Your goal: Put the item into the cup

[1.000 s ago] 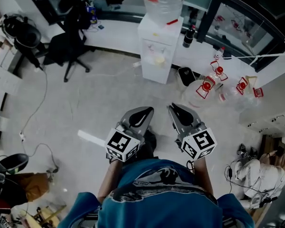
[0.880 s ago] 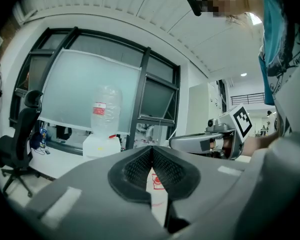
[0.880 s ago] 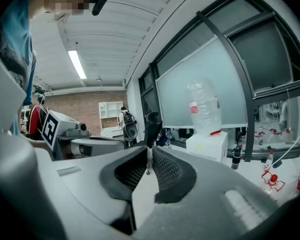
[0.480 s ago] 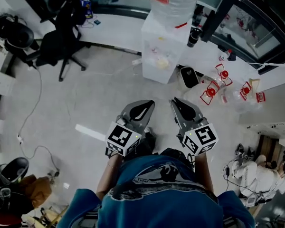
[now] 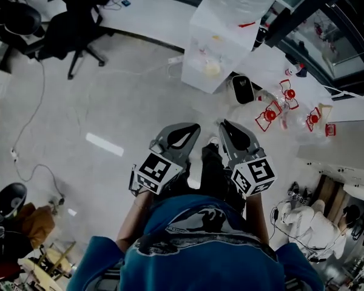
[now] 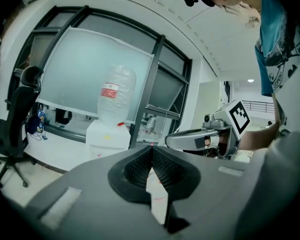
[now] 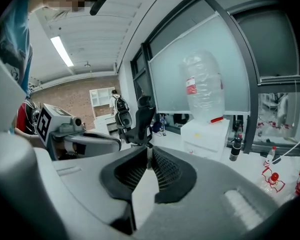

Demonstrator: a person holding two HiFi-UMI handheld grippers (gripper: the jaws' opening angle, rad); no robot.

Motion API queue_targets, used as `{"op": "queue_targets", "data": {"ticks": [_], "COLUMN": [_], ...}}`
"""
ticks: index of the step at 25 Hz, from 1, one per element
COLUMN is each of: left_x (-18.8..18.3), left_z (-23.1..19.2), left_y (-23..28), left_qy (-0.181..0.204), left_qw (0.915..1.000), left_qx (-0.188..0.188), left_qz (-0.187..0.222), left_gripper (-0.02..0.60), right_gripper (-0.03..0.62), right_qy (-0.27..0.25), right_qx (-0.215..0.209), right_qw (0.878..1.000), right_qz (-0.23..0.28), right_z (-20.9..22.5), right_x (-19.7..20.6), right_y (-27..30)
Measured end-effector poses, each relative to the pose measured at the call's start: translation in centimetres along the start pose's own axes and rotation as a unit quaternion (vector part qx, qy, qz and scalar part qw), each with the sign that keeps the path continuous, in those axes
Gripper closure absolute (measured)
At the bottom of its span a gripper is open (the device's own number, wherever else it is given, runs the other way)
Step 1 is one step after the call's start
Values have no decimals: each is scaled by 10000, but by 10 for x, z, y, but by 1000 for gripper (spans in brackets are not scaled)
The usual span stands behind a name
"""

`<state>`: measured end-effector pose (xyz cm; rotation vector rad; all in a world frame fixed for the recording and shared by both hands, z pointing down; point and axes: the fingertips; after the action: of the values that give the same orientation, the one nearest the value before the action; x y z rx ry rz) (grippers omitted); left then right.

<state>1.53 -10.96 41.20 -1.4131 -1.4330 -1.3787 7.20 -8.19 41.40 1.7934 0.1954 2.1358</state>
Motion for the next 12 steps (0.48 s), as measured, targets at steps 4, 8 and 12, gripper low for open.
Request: {"op": "queue_targets", "data": {"ticks": [4,8,12], "left_x": [3,-3,-8], "left_z": [-13,-30,-45], "left_y": [12,34,65], "left_qy": [-80,-102,-117], "left_qw": [9998,9992,9982], "left_qx": [-126,-372,-567], "left_qz": [-88,-117,-166], "left_gripper": [569,569,569], "right_gripper": [560,560,560], "right_qy": [11,15,33], "right_qx": [-44,-28,120], "right_qw": [10000,9998,9996], "right_qz": [-86,-179,-267], "right_z": [20,58,112], "right_x": [2,6,16], "right_y": [19,43,70]}}
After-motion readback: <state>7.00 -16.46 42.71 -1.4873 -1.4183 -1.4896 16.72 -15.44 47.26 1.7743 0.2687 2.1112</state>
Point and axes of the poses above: the fingertips, and each gripper's own axes: y forward along the fingers, z to its right, x out of its underside, and after that the axes turned 6 degrees about -x, right-handed
